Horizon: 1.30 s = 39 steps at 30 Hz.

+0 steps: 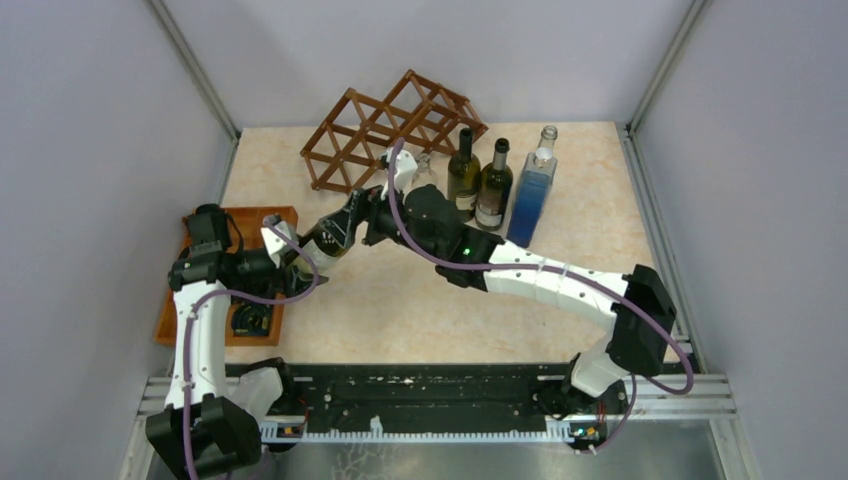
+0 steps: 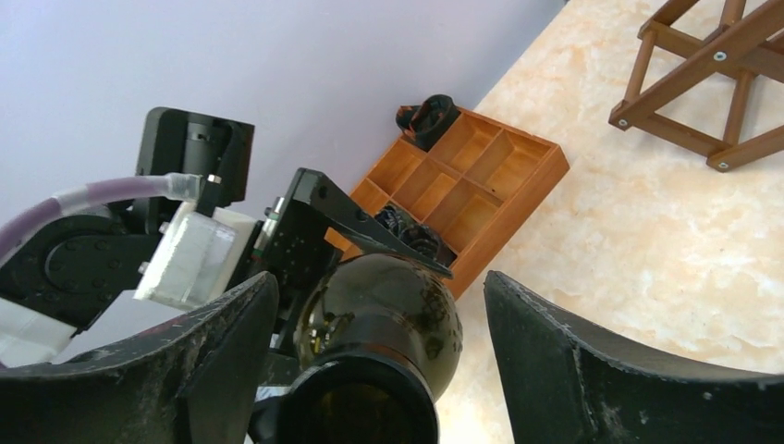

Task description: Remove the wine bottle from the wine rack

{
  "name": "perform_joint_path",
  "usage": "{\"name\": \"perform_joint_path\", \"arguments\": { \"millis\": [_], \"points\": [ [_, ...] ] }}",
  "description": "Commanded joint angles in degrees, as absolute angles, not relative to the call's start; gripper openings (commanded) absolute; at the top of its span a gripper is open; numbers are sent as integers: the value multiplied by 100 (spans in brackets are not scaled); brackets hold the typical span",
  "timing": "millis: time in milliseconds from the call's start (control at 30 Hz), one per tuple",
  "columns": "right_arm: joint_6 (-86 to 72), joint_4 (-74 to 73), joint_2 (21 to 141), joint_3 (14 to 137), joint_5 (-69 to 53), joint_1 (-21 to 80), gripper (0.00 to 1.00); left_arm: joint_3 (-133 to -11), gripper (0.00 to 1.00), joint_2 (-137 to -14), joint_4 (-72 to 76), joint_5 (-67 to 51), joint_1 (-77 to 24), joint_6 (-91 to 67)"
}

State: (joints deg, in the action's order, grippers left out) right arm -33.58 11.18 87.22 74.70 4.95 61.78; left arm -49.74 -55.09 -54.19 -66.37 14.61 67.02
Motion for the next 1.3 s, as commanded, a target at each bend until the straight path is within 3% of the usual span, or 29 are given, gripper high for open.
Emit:
{"name": "perform_joint_path", "arguments": {
  "millis": [0, 300, 467, 533, 633, 700, 867, 1067, 1133, 1167, 1200, 1267],
  "points": [
    [-3285, 1416, 8787, 7762, 631, 6249, 78, -5282, 0, -5493, -5293, -7402, 1460, 6410],
    [-3180, 1448, 8925, 7808, 764, 6267, 63, -5291, 0, -5494, -5151, -7505, 1466, 6116],
    [-3159, 1436, 9053, 7825, 833, 6267, 63, -5287, 0, -5489, -5150, -7565, 1461, 6031],
    [-3156, 1456, 9090, 7819, 844, 6267, 55, -5260, 0, -5459, -5153, -7572, 1460, 6029],
    [-3156, 1470, 9122, 7839, 839, 6267, 28, -5234, 0, -5457, -5152, -7548, 1460, 6048],
    [-3144, 1461, 9110, 7849, 826, 6267, 18, -5237, 0, -5474, -5150, -7532, 1463, 6049],
    [-3132, 1432, 9009, 7802, 842, 6267, 6, -5239, 0, -5489, -5151, -7556, 1464, 6063],
    [-3189, 1545, 8964, 7763, 789, 6267, 0, -5243, 2, -5500, -5155, -7596, 1460, 6073],
    [-3203, 1551, 8967, 7769, 788, 6267, 0, -5260, 31, -5486, -5151, -7554, 1462, 6045],
    [-3206, 1539, 8950, 7770, 809, 6267, 0, -5271, 55, -5465, -5150, -7521, 1459, 6016],
    [-3188, 1514, 8930, 7770, 835, 6256, 0, -5280, 72, -5452, -5153, -7476, 1462, 5994],
    [-3177, 1468, 8866, 7761, 848, 6203, 0, -5282, 96, -5437, -5167, -7360, 1459, 5986]
  ]
}}
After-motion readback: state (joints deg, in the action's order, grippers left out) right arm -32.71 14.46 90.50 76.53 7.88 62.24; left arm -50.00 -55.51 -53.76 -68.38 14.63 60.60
